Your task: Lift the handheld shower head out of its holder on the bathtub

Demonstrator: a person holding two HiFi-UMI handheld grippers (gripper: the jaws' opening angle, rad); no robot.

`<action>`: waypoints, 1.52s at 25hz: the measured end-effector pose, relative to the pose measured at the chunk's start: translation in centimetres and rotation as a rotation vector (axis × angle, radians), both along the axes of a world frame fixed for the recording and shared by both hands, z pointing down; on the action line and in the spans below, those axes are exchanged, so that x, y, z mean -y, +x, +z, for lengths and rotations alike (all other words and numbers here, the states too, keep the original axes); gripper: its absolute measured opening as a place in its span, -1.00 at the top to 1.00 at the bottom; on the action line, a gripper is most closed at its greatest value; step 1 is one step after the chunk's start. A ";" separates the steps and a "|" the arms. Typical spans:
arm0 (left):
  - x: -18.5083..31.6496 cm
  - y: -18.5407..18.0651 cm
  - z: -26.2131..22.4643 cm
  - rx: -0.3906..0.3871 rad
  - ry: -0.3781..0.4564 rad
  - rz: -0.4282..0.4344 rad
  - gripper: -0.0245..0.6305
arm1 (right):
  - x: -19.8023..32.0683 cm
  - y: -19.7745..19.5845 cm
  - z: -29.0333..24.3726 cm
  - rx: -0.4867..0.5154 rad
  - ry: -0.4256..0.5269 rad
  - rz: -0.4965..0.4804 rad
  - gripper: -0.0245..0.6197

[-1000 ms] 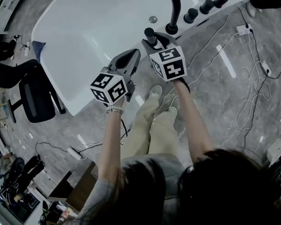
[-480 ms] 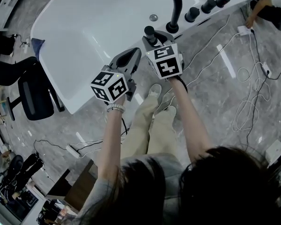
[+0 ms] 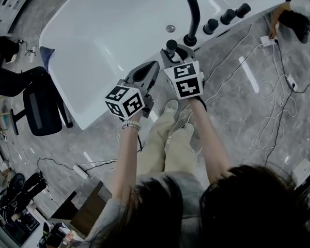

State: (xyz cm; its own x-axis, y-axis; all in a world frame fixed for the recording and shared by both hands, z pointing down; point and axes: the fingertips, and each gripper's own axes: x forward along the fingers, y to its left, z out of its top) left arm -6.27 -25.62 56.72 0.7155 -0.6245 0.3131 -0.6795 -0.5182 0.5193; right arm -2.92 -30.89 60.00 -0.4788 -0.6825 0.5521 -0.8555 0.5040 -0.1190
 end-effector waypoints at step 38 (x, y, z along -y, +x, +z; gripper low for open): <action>-5.9 3.2 -19.2 -0.057 0.225 0.016 0.91 | -7.1 3.9 -21.7 0.085 0.203 0.067 0.51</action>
